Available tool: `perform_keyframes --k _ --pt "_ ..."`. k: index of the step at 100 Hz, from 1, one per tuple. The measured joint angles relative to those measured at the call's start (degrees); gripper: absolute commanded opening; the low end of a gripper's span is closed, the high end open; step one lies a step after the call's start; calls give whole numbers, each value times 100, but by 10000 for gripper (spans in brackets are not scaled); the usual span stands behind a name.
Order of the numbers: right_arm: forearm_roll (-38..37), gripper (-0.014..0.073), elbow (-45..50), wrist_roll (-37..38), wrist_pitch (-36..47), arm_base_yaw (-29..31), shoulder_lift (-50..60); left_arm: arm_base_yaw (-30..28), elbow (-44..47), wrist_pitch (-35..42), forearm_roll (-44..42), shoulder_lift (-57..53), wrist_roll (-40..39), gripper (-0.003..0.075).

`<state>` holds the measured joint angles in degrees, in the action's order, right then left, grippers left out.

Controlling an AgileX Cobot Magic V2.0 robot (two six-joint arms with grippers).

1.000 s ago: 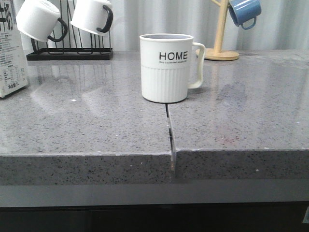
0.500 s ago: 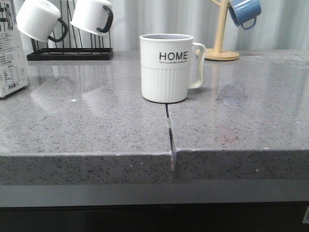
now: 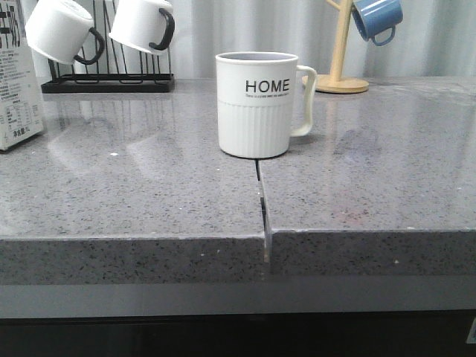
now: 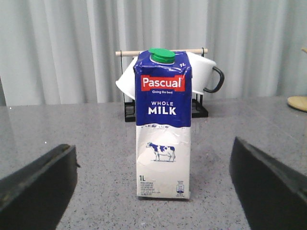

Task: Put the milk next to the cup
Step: 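Grasp the Pascual milk carton with the left gripper and lift it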

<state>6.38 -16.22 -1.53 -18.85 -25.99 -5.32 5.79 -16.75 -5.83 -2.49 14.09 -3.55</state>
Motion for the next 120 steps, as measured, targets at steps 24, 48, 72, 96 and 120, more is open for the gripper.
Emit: perform_keyframes --k 24,48,72,96,120 --pt "0 -68 0 0 0 0 0 0 -1002 -300 -48 1984 0 596" --pt "0 -68 0 0 0 0 0 0 -1772 -313 -72 3650 0 596" --pt "0 -68 0 0 0 0 0 0 -1959 258 -84 4524 0 596" --pt "0 -68 0 0 0 0 0 120 -1959 1074 -117 4893 0 596" --pt "0 -68 0 0 0 0 0 132 -1959 1563 -133 5091 0 596"
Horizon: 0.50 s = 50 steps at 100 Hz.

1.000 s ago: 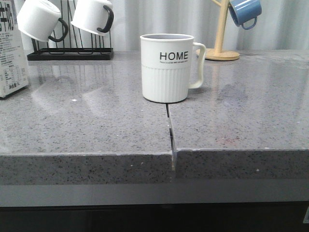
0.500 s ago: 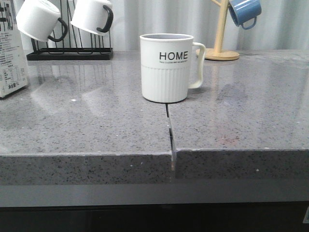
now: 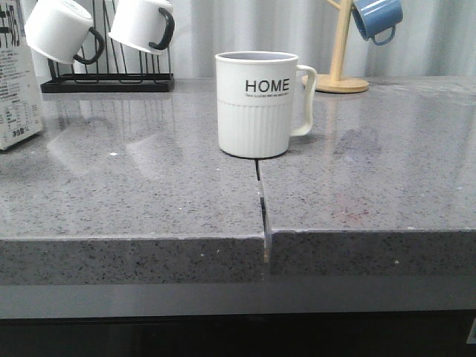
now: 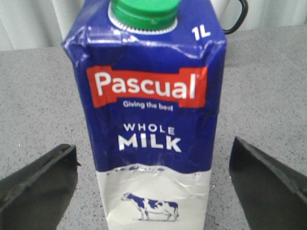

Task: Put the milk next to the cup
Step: 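Grasp the Pascual milk carton with the left gripper and lift it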

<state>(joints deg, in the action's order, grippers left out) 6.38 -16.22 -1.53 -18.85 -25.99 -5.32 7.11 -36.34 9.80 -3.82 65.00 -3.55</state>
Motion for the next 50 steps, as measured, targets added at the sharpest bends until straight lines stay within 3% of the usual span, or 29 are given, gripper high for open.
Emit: perform_keyframes --k 50 --pt "0 -68 0 0 0 0 0 0 -90 1363 11 878 -118 596"
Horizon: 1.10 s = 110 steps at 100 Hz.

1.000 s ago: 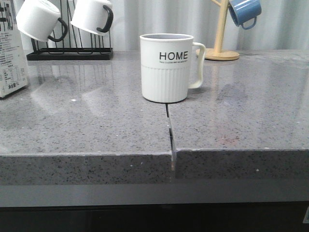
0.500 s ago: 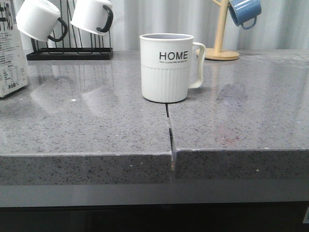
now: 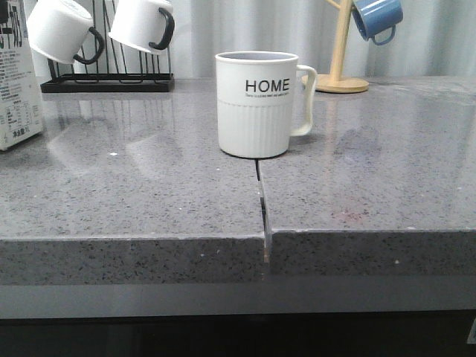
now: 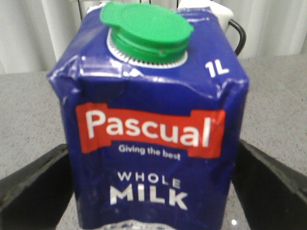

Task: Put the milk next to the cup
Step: 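Grasp the Pascual milk carton with the left gripper and lift it, then carry the carton toward the mug and lower it beside it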

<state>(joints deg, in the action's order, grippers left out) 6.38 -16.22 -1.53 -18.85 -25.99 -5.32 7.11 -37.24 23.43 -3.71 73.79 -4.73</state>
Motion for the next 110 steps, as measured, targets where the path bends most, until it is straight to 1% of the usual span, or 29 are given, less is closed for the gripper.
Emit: perform_keyframes --k 15,22,27,32,34,39,44,49,75,93,110 --pt "0 -68 0 0 0 0 0 -11 0 447 0 241 2 594" --pt "0 -68 0 0 0 0 0 -48 0 611 12 325 2 557" --pt "0 -68 0 0 0 0 0 -73 0 694 24 375 2 496" --pt "0 -68 0 0 0 0 0 -75 0 731 61 390 2 394" --pt "0 -68 0 0 0 0 0 -84 0 750 73 390 2 367" --pt "0 -68 0 0 0 0 0 -84 0 800 88 400 2 261" --pt "0 -68 0 0 0 0 0 -84 0 839 86 400 2 184" --pt "0 -68 0 0 0 0 0 -84 0 851 86 400 2 141" --pt "0 -68 0 0 0 0 0 1 0 814 99 236 2 137" --pt "0 -68 0 0 0 0 0 474 0 654 107 -163 2 137" --pt "0 -68 0 0 0 0 0 1011 0 549 305 -223 2 137"
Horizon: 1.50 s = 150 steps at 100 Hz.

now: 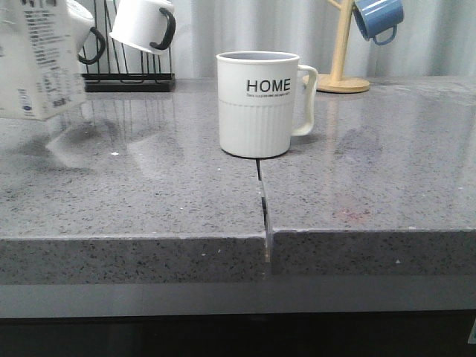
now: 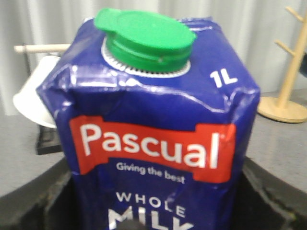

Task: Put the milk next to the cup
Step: 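Carry the carton toward the mug and lower it beside it, then open the left gripper and lift it off the carton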

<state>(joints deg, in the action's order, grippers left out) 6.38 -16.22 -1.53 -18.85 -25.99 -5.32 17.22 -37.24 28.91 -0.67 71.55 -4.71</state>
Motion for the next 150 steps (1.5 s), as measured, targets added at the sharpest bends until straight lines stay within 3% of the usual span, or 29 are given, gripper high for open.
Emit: perform_keyframes --k 38,99,106,125,132,150 --pt "0 -68 0 0 0 0 0 1058 -406 0 204 482 0 137" --pt "0 -68 0 0 0 0 0 1571 -924 496 215 1666 0 147" --pt "0 -68 0 0 0 0 0 1581 -933 566 215 1719 0 222" --pt "0 -68 0 0 0 0 0 1590 -933 599 -41 1741 0 611" --pt "0 -68 0 0 0 0 0 1590 -933 599 -85 1741 0 666" --pt "0 -68 0 0 0 0 0 1590 -933 420 -108 1778 0 671"
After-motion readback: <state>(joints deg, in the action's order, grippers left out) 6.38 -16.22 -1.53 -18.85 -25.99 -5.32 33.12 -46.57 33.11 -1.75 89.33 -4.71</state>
